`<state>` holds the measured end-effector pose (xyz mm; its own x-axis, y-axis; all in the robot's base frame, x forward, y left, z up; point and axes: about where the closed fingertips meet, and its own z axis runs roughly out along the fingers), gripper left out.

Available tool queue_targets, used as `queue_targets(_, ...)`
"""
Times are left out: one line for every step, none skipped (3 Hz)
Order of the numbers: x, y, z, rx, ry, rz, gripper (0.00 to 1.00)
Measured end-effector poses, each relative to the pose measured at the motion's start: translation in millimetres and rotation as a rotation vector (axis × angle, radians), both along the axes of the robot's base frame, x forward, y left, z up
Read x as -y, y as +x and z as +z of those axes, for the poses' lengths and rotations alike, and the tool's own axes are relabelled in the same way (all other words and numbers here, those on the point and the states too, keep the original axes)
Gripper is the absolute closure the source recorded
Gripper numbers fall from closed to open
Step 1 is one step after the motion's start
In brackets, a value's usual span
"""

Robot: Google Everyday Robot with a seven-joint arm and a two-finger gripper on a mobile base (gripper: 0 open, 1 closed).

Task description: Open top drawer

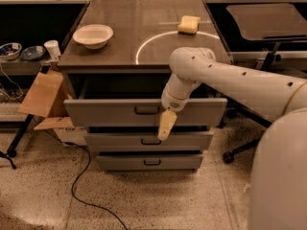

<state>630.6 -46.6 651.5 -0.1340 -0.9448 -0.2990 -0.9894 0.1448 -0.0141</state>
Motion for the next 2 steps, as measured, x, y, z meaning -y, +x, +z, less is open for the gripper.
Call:
queue_targets(14,-26,3,-0.018,-0.019,0.026,0.00)
queue_targets(30,-55,10,-0.035,-0.045,0.056,0.00)
